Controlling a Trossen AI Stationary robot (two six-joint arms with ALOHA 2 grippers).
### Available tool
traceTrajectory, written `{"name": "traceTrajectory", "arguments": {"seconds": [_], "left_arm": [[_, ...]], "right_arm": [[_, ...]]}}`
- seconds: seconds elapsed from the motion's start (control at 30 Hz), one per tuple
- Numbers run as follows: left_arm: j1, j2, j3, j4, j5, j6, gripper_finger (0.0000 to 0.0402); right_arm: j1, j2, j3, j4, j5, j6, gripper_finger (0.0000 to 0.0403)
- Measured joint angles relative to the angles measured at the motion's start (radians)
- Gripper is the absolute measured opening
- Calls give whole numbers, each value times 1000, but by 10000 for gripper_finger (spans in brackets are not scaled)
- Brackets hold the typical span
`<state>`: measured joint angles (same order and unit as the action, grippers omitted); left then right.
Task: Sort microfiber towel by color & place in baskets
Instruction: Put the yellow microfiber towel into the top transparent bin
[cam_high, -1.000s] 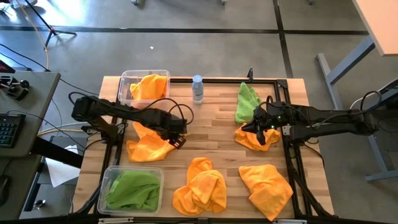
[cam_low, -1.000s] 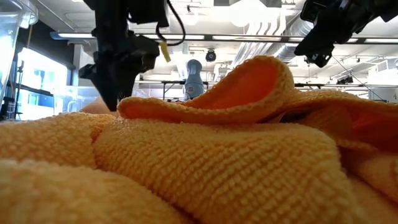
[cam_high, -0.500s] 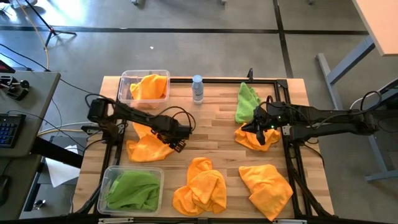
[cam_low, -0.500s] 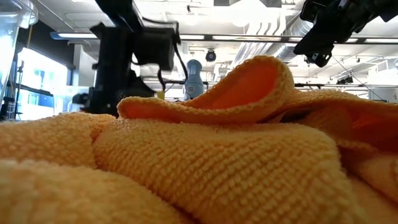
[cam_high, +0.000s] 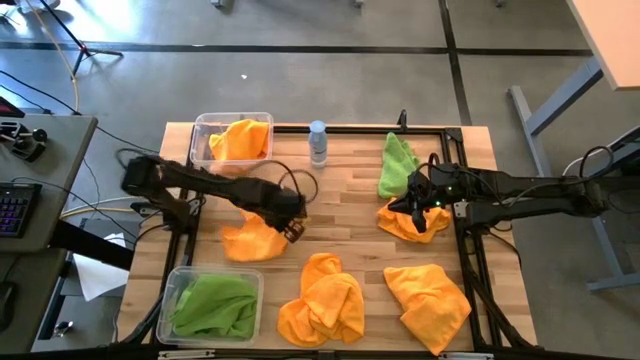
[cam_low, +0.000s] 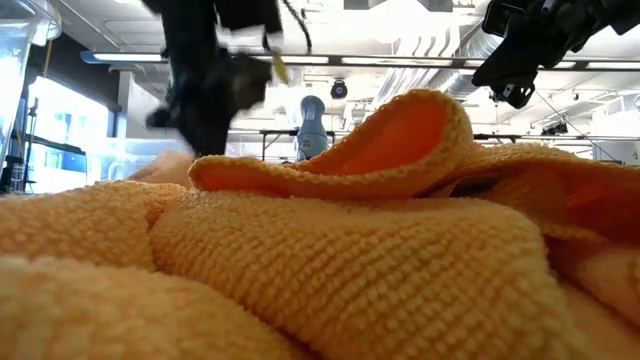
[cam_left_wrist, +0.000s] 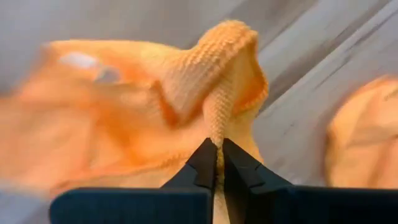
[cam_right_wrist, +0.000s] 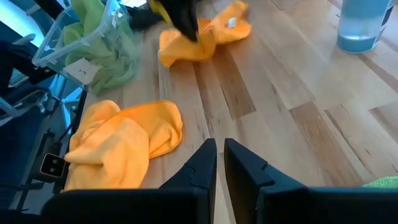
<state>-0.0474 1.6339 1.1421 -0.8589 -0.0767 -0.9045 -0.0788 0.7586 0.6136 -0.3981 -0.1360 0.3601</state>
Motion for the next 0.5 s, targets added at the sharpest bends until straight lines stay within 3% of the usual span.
{"name": "traceTrajectory", "arguments": {"seconds": [0.23,0.5], "left_arm": [[-8,-194,182,-250,-132,59,1],[56,-203,565,-570,-295,278,1]], "right_arm": [[0,1,0,37,116,1,28],[0,3,0,149,174,9,28]]}}
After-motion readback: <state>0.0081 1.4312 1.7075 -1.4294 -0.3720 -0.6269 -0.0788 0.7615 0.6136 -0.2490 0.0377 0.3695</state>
